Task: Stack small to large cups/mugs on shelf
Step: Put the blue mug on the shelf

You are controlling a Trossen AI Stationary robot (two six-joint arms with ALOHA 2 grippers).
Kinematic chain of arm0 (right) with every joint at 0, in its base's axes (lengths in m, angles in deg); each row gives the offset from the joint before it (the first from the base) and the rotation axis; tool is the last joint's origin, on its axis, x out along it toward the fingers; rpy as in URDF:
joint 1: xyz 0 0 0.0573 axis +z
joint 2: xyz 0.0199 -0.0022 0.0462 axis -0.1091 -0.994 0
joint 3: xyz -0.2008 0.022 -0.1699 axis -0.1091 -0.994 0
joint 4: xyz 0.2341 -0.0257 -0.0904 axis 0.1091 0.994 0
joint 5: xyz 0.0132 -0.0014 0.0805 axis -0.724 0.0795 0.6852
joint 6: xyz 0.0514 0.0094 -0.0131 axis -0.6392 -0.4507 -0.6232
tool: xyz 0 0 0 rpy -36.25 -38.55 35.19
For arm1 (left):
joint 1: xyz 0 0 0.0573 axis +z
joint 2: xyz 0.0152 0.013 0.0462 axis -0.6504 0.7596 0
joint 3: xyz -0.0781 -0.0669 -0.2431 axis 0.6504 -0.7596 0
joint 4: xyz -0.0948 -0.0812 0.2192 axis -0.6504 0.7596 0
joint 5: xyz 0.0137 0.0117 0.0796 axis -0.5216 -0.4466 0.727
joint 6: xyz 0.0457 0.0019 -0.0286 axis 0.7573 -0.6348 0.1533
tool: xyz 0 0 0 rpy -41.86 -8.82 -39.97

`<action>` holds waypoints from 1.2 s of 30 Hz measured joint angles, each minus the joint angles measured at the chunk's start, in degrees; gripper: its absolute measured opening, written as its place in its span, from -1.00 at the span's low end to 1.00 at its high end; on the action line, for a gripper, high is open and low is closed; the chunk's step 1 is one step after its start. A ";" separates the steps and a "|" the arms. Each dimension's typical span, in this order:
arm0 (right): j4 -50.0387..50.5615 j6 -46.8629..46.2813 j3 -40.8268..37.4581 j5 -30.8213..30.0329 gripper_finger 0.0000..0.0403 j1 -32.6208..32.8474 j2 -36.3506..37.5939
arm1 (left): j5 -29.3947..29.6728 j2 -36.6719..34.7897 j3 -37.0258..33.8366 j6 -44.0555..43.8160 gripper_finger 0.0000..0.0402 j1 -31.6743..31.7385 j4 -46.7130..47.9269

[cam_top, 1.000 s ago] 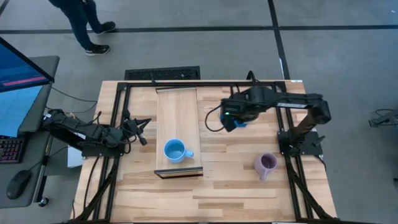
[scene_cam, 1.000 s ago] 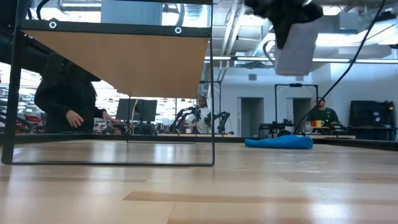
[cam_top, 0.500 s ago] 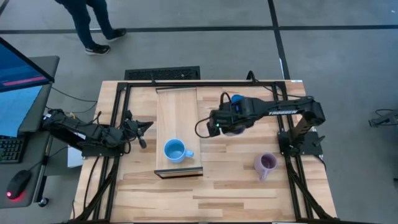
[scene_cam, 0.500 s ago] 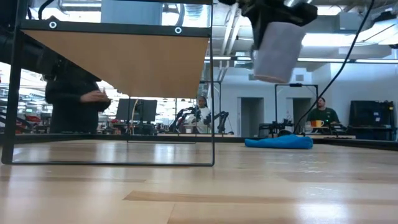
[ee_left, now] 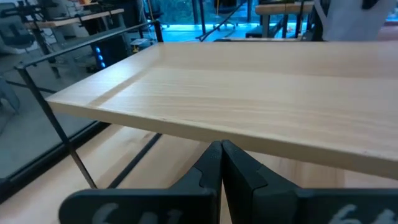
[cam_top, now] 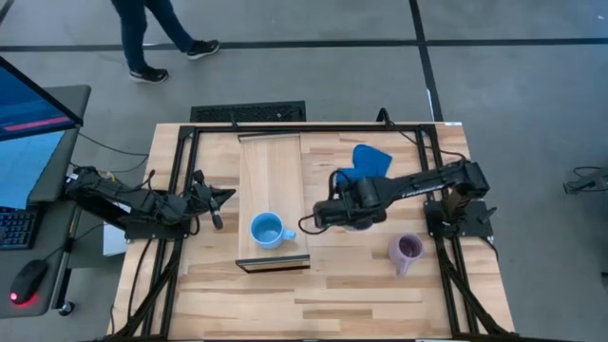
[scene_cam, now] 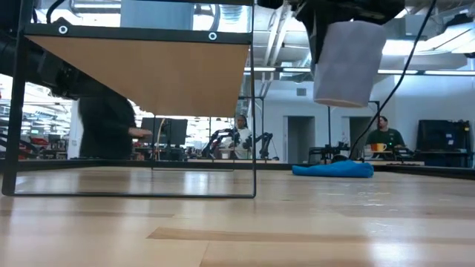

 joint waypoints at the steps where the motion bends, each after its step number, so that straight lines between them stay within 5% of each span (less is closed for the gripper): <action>1: -0.03 -1.49 0.00 -0.14 -0.87 0.47 -0.19 | 0.05 -0.03 0.00 0.10 -1.00 0.00 0.00; 16: -8.05 -15.01 0.06 -1.37 -0.87 2.42 -7.44 | -0.07 -0.01 0.09 3.46 -1.00 0.02 0.45; 36: -10.53 -33.43 0.02 -1.43 -0.87 1.92 -11.00 | -0.50 -0.31 0.11 -3.97 -1.00 0.02 0.65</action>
